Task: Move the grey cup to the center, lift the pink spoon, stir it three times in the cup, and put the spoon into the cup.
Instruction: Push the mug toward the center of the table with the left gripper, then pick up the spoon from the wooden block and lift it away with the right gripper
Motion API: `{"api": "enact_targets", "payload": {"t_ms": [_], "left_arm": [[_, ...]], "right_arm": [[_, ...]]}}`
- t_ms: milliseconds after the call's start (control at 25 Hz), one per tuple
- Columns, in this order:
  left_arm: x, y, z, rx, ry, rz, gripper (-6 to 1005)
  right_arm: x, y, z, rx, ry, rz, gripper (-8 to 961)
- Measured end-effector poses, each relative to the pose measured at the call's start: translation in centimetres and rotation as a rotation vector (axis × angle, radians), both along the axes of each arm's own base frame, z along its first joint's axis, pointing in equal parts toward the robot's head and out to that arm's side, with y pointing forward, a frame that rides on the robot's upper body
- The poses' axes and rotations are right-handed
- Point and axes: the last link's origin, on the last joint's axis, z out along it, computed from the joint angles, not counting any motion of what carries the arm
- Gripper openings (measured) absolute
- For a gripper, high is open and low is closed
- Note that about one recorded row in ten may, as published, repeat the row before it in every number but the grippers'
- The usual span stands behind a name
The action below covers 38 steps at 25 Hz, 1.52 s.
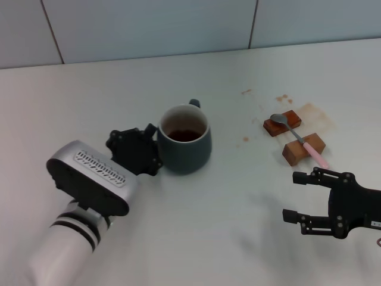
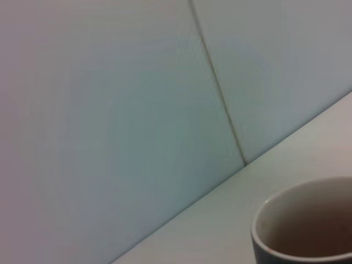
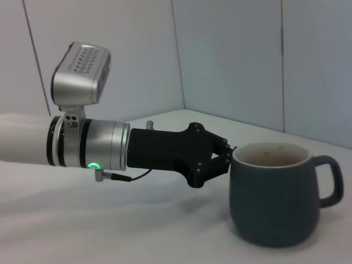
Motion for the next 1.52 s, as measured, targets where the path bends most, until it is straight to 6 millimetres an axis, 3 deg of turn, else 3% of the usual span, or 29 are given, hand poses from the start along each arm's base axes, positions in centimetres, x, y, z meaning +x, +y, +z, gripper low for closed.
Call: {"api": "enact_targets", "payload": {"t_ms": [40,240,480,720,960,1200,1400,1520], "left_arm": [[1.0,-0.1,-0.4,-0.025,-0.009,-0.035,87],[1.1,-0.1,-0.5,-0.029,-0.025,-0.025,93],[-0.7,0.9,1.3,-0.006,-0.145,0.047,101],[-4.8,2.3,6.0,-0.130,-0.353,0.023,109],[-6.2,2.6,11.7,-0.336,-0.383,-0.062,117],[-6.8,0.7,16.3,-0.475,-0.385,-0.160,125],[-7.7,-2.2,17.2,-0.627,-0.316,-0.205,131],[-8.1,-2.9,17.3,-0.644,-0.302,-0.202,135]], "right_arm": [[0.0,0.0,0.0,0.000,0.000,0.000,820],[0.0,0.1,0.1,0.002,-0.003,0.004,820],[0.1,0.3,0.0,0.008,-0.012,-0.004,819],[0.0,0.4,-0.1,0.012,-0.011,-0.006,819],[-0.2,0.7,-0.3,0.025,0.004,-0.010,819],[-0.3,0.9,-0.2,0.049,0.025,-0.024,819],[-0.2,0.5,-0.1,0.053,0.040,-0.036,819],[0.0,0.2,-0.1,0.050,0.044,-0.043,819]]}}
